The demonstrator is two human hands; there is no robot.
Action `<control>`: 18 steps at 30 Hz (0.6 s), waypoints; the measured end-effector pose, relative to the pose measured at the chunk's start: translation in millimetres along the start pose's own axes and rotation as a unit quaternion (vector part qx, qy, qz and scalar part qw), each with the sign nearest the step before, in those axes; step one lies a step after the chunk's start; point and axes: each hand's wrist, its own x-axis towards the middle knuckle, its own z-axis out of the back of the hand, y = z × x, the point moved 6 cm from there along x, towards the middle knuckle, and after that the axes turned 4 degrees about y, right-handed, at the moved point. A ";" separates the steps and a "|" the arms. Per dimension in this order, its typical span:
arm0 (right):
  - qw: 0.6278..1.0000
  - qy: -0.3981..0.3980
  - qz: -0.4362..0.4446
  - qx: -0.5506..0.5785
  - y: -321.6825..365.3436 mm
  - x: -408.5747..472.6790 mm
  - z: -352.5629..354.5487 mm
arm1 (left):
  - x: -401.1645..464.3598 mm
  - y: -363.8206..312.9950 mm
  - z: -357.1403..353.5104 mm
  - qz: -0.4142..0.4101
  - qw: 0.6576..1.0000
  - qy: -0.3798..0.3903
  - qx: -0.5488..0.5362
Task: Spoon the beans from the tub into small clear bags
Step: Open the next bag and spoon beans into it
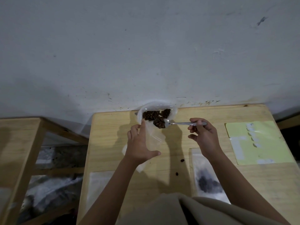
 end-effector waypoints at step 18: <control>0.958 -0.025 0.114 -0.261 -4.9 29.8 -55.8 | 6.0 8.0 -6.2 0.017 0.999 0.037 -0.022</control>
